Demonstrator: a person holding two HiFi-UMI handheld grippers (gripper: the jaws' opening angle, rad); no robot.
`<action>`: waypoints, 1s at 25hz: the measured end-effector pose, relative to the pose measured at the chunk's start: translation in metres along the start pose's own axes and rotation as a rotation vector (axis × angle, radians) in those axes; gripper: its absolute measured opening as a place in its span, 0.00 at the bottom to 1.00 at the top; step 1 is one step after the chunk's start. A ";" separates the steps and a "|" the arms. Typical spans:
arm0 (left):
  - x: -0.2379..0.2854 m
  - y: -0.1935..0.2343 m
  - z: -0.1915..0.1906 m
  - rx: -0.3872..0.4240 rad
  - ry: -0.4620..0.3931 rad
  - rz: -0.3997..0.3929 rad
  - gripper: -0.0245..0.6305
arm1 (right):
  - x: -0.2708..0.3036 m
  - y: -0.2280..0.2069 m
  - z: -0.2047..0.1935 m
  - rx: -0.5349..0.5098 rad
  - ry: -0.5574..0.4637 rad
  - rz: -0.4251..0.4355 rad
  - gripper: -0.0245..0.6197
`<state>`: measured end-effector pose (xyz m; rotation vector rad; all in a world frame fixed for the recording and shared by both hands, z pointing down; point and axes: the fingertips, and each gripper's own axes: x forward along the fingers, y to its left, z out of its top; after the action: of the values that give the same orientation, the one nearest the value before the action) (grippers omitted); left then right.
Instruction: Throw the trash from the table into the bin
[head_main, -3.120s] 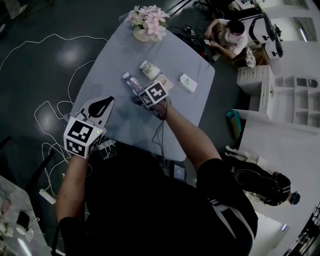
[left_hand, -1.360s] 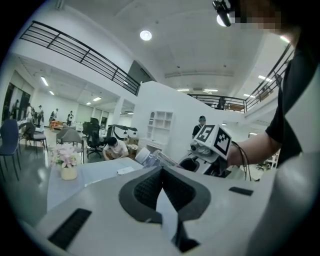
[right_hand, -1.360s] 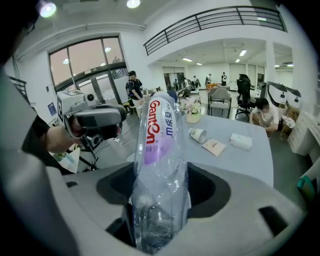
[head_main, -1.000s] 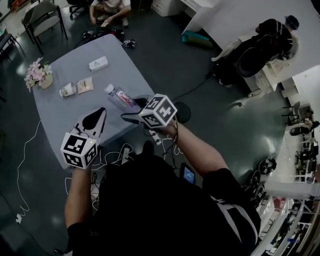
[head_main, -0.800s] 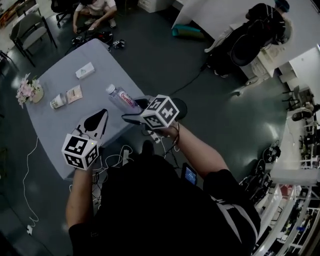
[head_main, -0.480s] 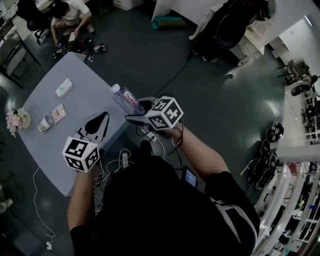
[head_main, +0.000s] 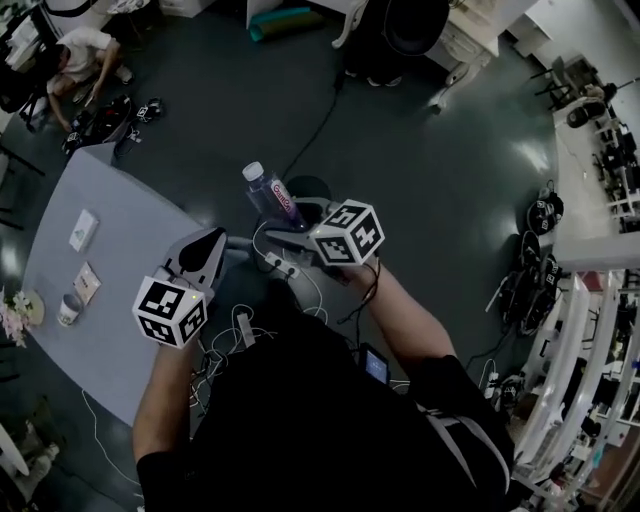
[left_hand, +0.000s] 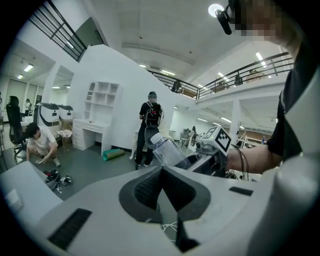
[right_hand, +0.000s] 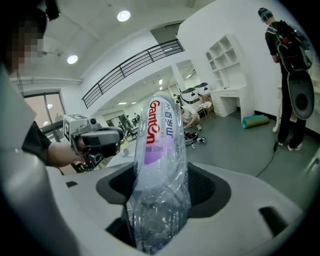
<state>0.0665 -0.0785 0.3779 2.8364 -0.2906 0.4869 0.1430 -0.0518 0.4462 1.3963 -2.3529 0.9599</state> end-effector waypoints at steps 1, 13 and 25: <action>0.014 -0.002 0.000 0.002 0.005 -0.014 0.06 | -0.006 -0.012 -0.002 0.020 -0.012 -0.015 0.50; 0.160 -0.004 -0.015 -0.020 0.070 -0.154 0.06 | -0.038 -0.151 -0.041 0.231 -0.064 -0.167 0.49; 0.278 0.029 -0.073 -0.040 0.165 -0.195 0.06 | -0.012 -0.256 -0.124 0.396 -0.015 -0.233 0.50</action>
<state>0.2948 -0.1284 0.5482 2.7274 0.0076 0.6597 0.3521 -0.0475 0.6402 1.7736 -2.0200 1.3987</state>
